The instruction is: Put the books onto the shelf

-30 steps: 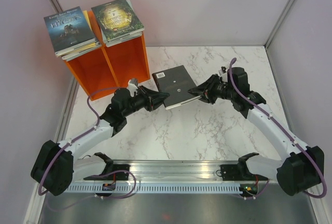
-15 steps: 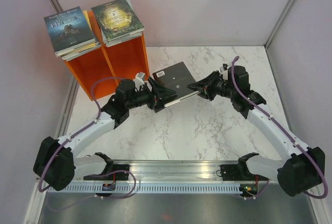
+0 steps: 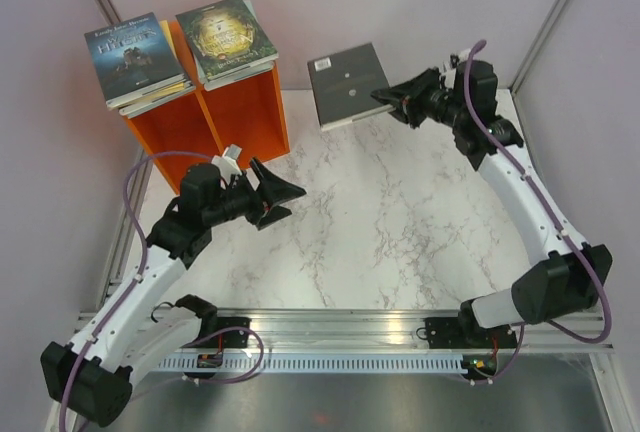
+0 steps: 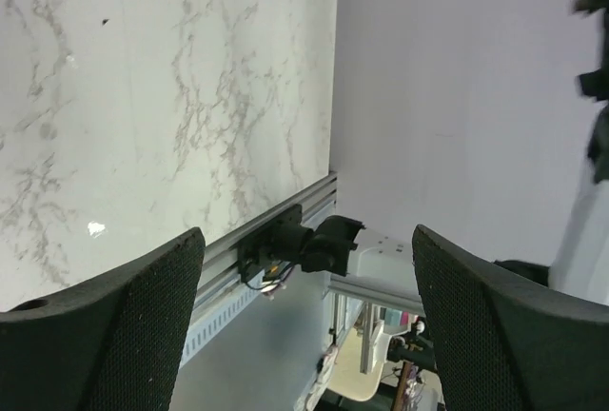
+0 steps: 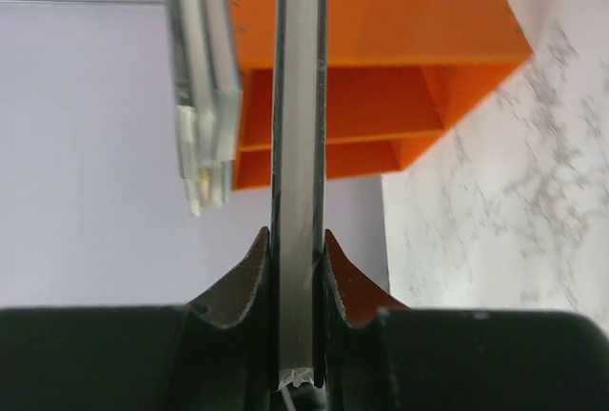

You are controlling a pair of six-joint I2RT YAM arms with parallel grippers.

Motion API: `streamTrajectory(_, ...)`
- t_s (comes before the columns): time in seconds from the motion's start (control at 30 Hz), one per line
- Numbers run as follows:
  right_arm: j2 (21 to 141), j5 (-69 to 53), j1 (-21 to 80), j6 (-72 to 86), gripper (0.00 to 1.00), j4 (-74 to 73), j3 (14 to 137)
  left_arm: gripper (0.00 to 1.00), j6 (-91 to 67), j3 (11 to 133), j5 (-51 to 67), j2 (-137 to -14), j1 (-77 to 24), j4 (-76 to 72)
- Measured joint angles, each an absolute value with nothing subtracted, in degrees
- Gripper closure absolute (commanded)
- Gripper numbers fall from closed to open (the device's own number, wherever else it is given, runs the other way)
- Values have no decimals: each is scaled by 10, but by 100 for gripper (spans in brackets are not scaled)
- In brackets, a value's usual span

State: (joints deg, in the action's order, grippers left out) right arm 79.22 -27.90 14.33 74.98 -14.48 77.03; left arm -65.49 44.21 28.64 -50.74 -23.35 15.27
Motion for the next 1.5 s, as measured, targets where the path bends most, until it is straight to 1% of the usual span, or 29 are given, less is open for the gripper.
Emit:
streamTrajectory(0.27, 958, -281, 154, 737, 100, -143, 1107, 11, -635, 356, 277, -424, -234, 234)
streamTrajectory(0.4, 1070, -285, 196, 745, 100, -134, 1293, 12, -635, 343, 271, -394, -234, 262)
streamTrajectory(0.5, 1142, -288, 239, 759, 100, -111, 1380, 13, -635, 343, 269, -386, -234, 270)
streamTrajectory(0.63, 1193, -298, 290, 785, 100, -98, 1389, 13, -633, 345, 265, -386, -234, 284)
streamTrajectory(0.83, 1277, -292, 332, 812, 100, -89, 1418, 14, -623, 358, 255, -380, -234, 306)
streamTrajectory(1.2, 1294, -240, 343, 823, 100, -63, 1419, 14, -603, 382, 231, -364, -234, 345)
streamTrajectory(1.27, 1294, -229, 342, 823, 94, -63, 1419, 14, -601, 384, 227, -364, -234, 350)
streamTrajectory(1.3, 1294, -224, 342, 823, 90, -62, 1419, 14, -601, 385, 227, -364, -234, 352)
streamTrajectory(1.33, 1295, -221, 343, 823, 81, -62, 1419, 14, -600, 387, 226, -364, -234, 355)
streamTrajectory(1.4, 1296, -220, 343, 823, 70, -60, 1419, 14, -599, 390, 225, -363, -234, 361)
streamTrajectory(1.43, 1297, -220, 343, 825, 63, -58, 1419, 14, -599, 391, 224, -363, -234, 363)
streamTrajectory(1.5, 1300, -220, 344, 829, 55, -41, 1419, 14, -598, 394, 222, -364, -234, 367)
